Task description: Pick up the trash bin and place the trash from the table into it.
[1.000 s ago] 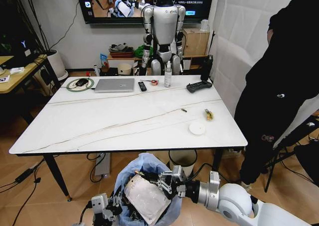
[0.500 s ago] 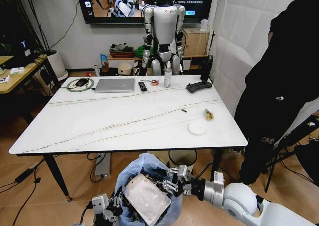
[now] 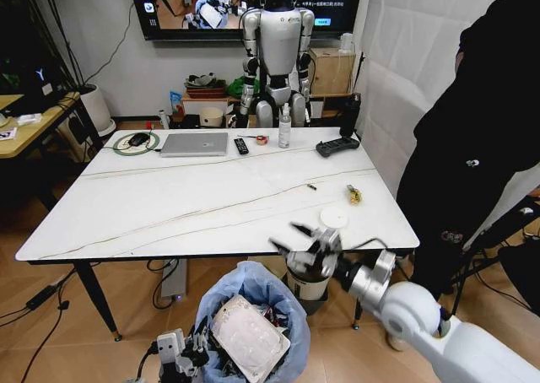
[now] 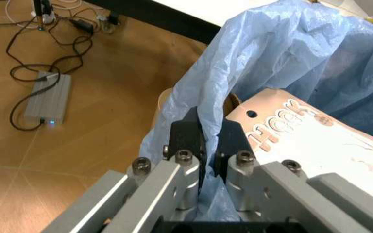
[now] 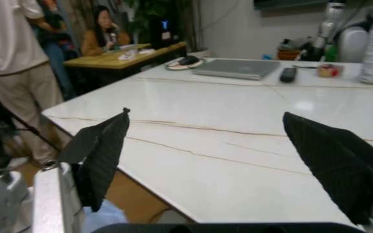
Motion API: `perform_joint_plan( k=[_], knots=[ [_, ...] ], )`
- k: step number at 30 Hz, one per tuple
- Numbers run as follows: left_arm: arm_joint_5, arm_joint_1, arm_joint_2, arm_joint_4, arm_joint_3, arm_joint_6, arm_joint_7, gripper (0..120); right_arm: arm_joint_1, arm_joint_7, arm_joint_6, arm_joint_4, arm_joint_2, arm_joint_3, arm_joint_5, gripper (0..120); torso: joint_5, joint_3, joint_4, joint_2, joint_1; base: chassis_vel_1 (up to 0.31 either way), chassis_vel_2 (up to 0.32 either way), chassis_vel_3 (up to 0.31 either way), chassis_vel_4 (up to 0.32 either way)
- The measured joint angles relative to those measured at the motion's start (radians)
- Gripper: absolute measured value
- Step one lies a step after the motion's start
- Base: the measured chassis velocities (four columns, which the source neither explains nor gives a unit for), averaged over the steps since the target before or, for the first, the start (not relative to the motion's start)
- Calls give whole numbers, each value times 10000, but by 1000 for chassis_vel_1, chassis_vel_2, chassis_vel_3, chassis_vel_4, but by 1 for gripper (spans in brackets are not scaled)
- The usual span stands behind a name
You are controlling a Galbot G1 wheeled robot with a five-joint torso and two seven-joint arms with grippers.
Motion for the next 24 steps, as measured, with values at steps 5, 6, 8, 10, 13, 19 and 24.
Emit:
perform_joint_plan(
  k=[5, 6, 8, 10, 13, 19, 24],
  knots=[
    [0, 18, -7, 0, 6, -10, 5, 0, 419, 1175, -1253, -162, 371, 201, 98, 100, 1, 0, -1, 0, 0, 0, 0, 0, 0],
    [0, 18, -7, 0, 6, -10, 5, 0, 419, 1175, -1253, -162, 371, 201, 98, 100, 1, 0, -1, 0, 0, 0, 0, 0, 0],
    [1, 23, -12, 0, 8, -13, 6, 0, 587, 1457, -1832, -207, 525, 239, 63, 100, -2, 0, 0, 0, 0, 0, 0, 0, 0],
    [26, 32, -34, 0, 21, -18, 7, 0, 974, 1697, -2574, -552, 889, 247, 27, 100, 0, 0, 0, 0, 0, 0, 0, 0, 0],
    [56, 48, -47, -2, 31, -25, 10, 0, 1295, 1771, -2962, -975, 1137, 241, 10, 100, -1, 0, 1, 0, 0, 0, 0, 0, 0],
    [83, 125, -82, -20, 23, -84, 23, 0, 1865, 1750, -3361, -2212, 1503, 321, -30, 100, 0, 0, 1, 0, 0, 0, 0, 0, 0],
    [90, 130, -96, -29, 9, -104, 32, 0, 2066, 1372, -3244, -3281, 1598, 463, -478, 100, 1, 0, 0, 0, 0, 0, 0, 0, 0]
  ],
)
